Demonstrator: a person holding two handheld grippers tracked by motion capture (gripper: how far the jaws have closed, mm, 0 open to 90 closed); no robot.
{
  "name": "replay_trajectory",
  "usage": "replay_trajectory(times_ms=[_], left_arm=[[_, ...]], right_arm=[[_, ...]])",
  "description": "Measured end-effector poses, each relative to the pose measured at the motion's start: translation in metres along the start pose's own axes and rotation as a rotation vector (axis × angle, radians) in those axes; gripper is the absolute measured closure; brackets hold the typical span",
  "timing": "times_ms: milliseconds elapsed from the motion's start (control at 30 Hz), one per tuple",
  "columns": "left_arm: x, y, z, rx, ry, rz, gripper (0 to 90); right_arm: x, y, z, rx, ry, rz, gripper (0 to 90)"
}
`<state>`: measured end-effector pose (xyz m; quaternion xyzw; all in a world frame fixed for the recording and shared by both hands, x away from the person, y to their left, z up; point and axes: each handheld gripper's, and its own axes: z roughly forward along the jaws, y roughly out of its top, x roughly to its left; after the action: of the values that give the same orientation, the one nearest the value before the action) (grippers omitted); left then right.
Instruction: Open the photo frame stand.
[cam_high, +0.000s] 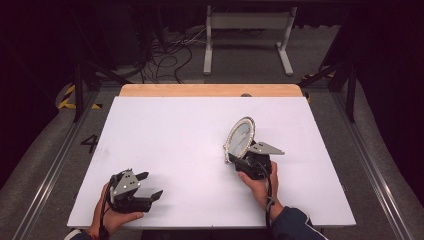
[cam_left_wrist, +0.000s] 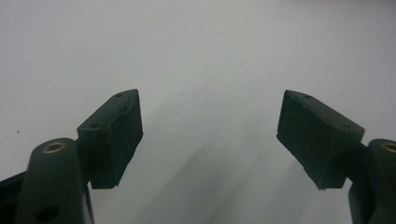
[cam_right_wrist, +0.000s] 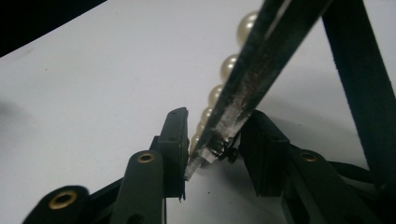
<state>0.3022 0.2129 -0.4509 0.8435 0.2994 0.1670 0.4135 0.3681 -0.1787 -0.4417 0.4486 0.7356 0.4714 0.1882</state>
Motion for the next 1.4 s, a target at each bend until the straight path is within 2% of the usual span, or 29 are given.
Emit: replay_trajectory(times_ms=[133,233,433,500,800,967,1033,1233,1400], left_arm=[[0.004,-0.001,0.003,0.017,0.004,0.009,22.6],[0.005,-0.002,0.002,0.013,0.004,0.004,22.5],[0.002,-0.002,0.0,-0.006,-0.002,0.012,22.5],[0.003,-0.001,0.0,-0.01,-0.006,0.017,22.5],[0.005,0.0,0.001,-0.011,0.001,0.009,22.5],[0.008,0.0,-0.001,-0.015,0.007,0.019,22.3],[0.01,0.001,-0.002,-0.025,0.009,0.009,22.3],[0.01,0.001,-0.006,-0.054,0.069,0.007,22.7],[0.01,0.002,-0.008,-0.078,0.068,0.007,22.8]], right_arm=[[-0.001,0.0,0.002,-0.026,-0.025,-0.004,53.5],[-0.002,0.0,0.004,-0.025,-0.026,0.004,52.8],[0.001,0.0,0.005,-0.055,-0.037,0.003,58.3],[0.002,0.0,0.006,-0.056,-0.04,-0.013,60.0],[0.0,0.0,0.003,-0.044,-0.028,-0.003,63.8],[-0.004,-0.001,0.001,-0.033,-0.008,0.003,66.7],[-0.005,-0.001,0.0,-0.034,-0.004,0.003,67.1],[-0.006,-0.002,-0.001,-0.037,0.0,0.01,65.1],[-0.006,-0.002,0.005,-0.037,-0.017,0.022,63.5]])
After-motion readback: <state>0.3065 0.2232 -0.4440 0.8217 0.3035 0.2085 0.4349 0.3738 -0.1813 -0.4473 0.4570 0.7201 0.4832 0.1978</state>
